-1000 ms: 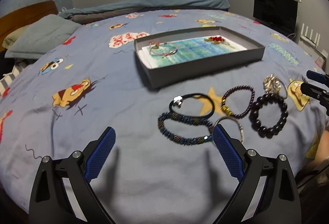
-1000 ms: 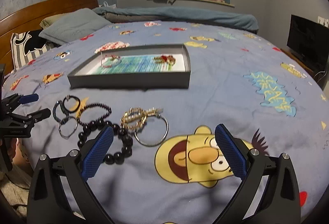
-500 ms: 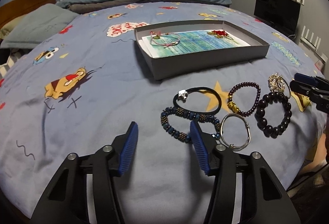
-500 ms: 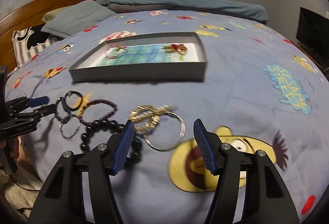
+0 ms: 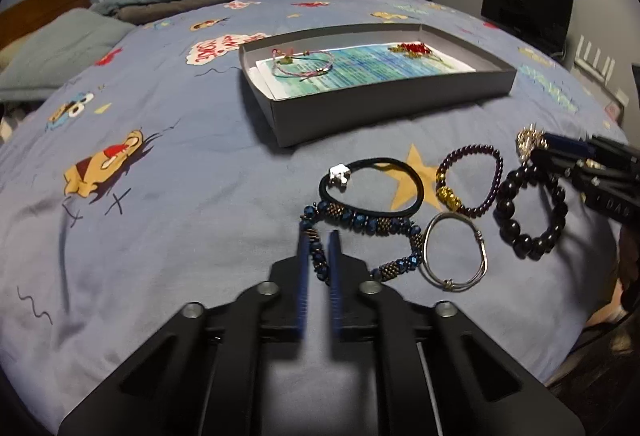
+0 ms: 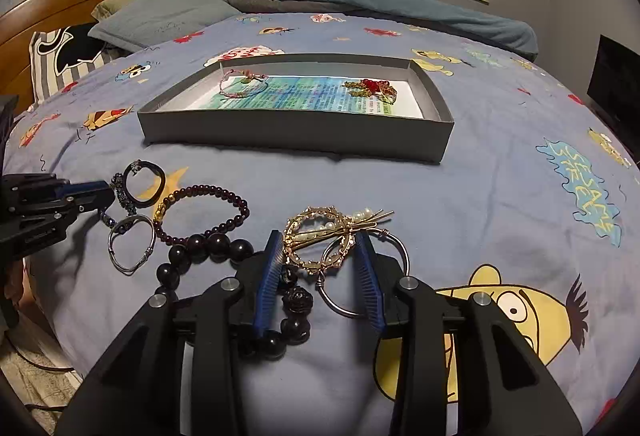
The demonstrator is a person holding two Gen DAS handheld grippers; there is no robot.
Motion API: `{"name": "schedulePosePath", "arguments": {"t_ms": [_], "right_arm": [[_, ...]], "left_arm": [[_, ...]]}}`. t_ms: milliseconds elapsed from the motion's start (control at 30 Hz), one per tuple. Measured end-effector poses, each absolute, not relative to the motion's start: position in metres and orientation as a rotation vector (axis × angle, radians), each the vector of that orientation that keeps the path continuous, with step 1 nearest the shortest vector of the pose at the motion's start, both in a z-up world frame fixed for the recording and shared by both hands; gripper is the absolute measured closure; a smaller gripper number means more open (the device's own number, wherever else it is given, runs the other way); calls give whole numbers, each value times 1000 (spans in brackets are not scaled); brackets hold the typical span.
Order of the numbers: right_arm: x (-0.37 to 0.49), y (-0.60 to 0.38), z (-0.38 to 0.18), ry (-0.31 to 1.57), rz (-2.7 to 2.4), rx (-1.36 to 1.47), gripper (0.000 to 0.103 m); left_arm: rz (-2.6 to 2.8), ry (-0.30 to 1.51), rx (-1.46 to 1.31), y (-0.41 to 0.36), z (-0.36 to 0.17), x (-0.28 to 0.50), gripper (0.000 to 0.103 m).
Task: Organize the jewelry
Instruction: 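Grasp the blue-black beaded bracelet with the left gripper while the right grasps the gold ring brooch, then carry both held pieces into the grey box and lower them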
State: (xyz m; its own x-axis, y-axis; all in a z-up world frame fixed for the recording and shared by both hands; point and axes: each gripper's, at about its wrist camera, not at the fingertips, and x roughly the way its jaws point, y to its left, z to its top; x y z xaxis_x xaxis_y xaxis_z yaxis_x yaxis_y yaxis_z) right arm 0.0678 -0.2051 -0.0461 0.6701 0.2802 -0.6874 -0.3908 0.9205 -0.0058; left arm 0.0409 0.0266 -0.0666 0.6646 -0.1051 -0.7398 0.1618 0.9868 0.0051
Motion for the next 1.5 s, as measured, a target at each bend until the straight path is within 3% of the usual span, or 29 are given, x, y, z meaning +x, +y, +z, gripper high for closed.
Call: {"name": "schedulePosePath", "arguments": {"t_ms": [600,900,1233,1500], "right_arm": [[74,-222,-9,674,378,-104,66],[113,-221,21,621,366,-119,66],[169,-205,25,635,365,-121,66],[195,-198,-6,742,386,-108,66]], "left_arm": [[-171,667,101,31,10,31,96],[-151,610,109,35,56,74,96],[-214,609,132,-1,58,134,96],[-272,672,117,-17,31,159,96]]}}
